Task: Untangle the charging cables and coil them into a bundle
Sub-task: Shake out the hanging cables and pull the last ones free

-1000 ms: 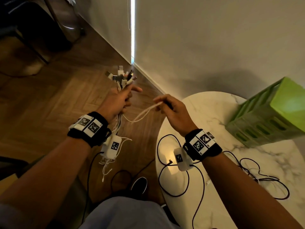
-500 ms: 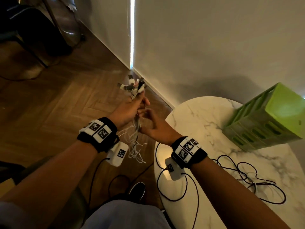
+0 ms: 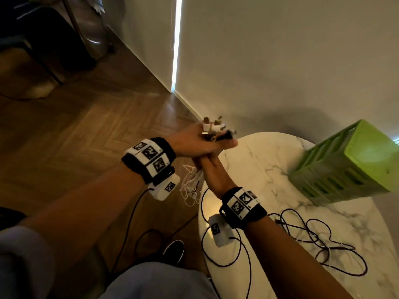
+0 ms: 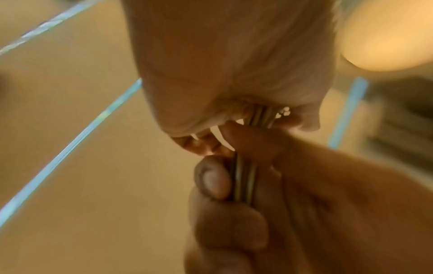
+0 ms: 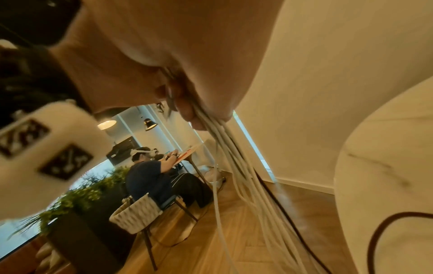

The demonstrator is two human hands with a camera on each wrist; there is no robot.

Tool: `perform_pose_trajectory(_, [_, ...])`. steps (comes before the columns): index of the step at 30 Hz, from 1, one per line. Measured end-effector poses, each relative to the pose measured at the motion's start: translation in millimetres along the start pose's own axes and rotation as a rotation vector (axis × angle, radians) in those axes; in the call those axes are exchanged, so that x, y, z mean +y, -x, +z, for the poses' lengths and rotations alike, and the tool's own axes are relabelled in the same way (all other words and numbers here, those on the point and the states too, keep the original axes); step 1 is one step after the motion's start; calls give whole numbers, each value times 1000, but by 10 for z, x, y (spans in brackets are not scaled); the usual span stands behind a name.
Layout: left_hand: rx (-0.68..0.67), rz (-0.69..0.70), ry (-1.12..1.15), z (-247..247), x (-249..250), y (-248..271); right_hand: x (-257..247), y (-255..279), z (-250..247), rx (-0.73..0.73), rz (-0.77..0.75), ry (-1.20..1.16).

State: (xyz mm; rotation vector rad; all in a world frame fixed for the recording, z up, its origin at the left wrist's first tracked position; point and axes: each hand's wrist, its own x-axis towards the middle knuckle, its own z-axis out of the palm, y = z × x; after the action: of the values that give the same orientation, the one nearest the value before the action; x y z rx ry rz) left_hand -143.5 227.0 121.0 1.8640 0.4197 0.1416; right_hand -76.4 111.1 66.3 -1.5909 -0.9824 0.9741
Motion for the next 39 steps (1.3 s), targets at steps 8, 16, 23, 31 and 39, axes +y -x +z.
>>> perform_pose_trajectory(8, [-227, 5, 410, 167, -571, 67, -120, -51, -378, 29, 177, -280])
perform_pose_trajectory(16, [-11, -216, -297, 214, -1429, -113, -671, 76, -311, -174, 70, -516])
perform_pose_trajectory(23, [744, -290, -69, -361, -1728, -118, -513, 237, -130, -141, 3, -302])
perform_pose_trajectory(31, [-290, -458, -162, 340, -2097, 171, -681, -178, -501, 117, 124, -419])
perform_pose_trajectory(39, [-222, -129, -115, 288, -1837, 340, -465, -21, -617, -7, 161, -366])
